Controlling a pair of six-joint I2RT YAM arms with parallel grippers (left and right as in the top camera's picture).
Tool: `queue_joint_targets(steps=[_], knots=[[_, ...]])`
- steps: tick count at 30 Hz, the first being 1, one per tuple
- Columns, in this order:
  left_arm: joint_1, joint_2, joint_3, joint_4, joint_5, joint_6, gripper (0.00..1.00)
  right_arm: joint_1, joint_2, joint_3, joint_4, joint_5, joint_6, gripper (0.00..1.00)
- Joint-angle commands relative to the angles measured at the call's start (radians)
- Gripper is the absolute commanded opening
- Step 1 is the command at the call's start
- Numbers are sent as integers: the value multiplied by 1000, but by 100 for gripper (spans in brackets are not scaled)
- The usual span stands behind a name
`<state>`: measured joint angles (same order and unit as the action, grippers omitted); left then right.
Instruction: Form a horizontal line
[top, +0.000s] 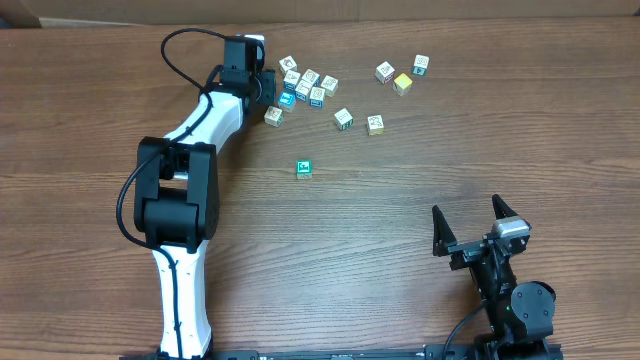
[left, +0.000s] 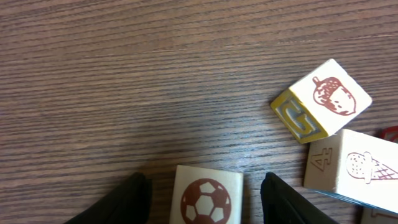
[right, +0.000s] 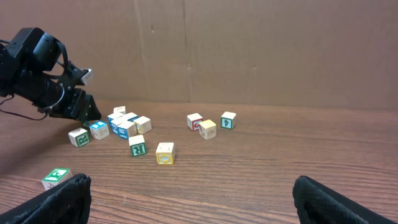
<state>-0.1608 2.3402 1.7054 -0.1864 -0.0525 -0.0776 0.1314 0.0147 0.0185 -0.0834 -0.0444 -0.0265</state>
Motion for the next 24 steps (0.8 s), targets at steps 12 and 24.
queue_joint_targets(steps=[12,24], knots=[[10,55,23,73,-3,11,29,-3,-12,-11,2,5,-4,100],[10,-154,28,0,-6,10,26,-3,-12,-11,2,5,-4,100]])
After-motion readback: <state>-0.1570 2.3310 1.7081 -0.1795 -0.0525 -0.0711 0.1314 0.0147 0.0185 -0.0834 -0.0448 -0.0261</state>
